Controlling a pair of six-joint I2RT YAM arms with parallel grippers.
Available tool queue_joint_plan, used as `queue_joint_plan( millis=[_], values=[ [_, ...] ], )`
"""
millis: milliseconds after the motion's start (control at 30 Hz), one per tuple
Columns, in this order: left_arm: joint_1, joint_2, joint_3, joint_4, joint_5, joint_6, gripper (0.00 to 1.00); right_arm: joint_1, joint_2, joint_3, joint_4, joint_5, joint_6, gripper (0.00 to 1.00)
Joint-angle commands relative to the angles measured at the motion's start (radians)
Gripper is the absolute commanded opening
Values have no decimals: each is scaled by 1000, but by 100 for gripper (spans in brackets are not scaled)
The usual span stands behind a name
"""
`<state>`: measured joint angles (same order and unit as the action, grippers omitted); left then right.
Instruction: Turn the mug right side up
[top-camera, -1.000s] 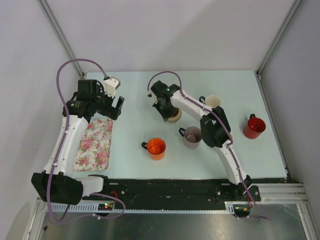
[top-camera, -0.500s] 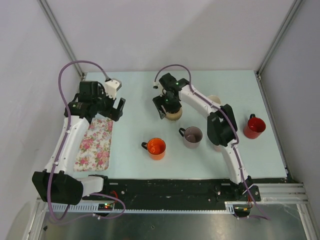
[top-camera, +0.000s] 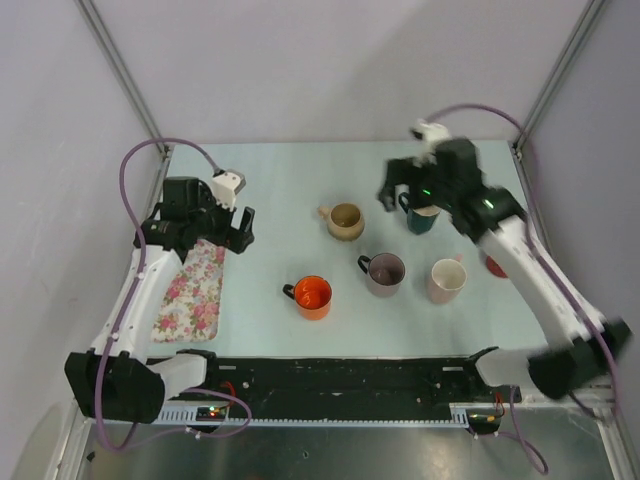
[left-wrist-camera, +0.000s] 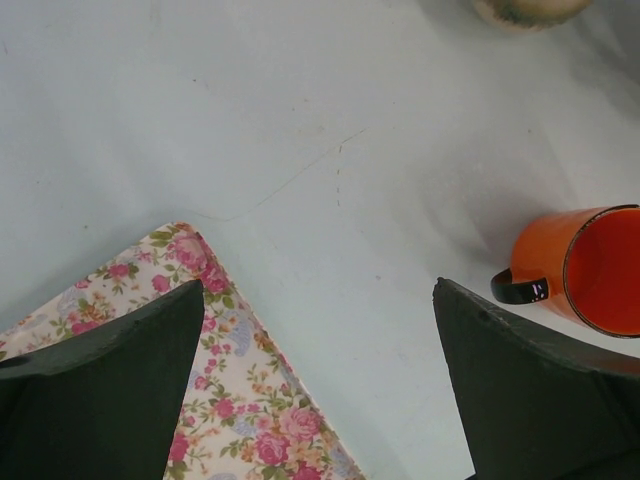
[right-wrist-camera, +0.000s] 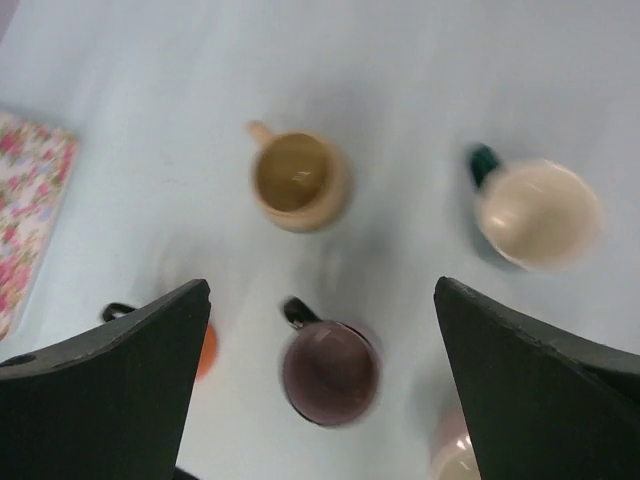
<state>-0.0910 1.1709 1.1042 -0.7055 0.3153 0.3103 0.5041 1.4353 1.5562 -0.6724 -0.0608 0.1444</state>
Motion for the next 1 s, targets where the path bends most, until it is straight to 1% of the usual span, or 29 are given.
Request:
queue_joint_plan(
  millis=[0,67,100,200,267,367,433,500,533,600,733,833,967],
  values=[
    [4,-86,-65,107,49,-46,100,-138,-297,-399,244,87,81,99],
    [4,-112,-106,135,41,-58,100,-195,-417,-533,272,146,77,99],
    [4,-125,-122,142,48,-64,100,-214,-474,-585,281,202,75,99],
    [3,-172,-166,142,48,-92,100,-236,-602,-729,295,346,66,99],
    [3,-233,-195,138,5,-89,100,-240,-676,-796,296,395,67,99],
    [9,-380,-276,164,-62,-44,100,-242,-780,-874,294,439,81,99],
    [11,-490,-351,228,-86,-29,100,-243,-854,-934,306,460,101,99],
    [11,-591,-434,323,-105,-55,100,-242,-923,-997,335,481,126,99],
    [11,-621,-469,379,-116,-93,100,-242,-956,-1033,348,498,141,99],
    [11,-647,-533,459,-160,-179,100,-242,-1007,-1086,375,533,164,99],
    [10,-648,-613,555,-277,-309,100,-242,-1084,-1157,379,592,200,100],
    [11,-677,-689,640,-364,-349,100,-243,-1110,-1187,377,595,208,99],
    [15,-716,-759,710,-424,-387,100,-242,-1107,-1197,335,605,241,99]
  ],
)
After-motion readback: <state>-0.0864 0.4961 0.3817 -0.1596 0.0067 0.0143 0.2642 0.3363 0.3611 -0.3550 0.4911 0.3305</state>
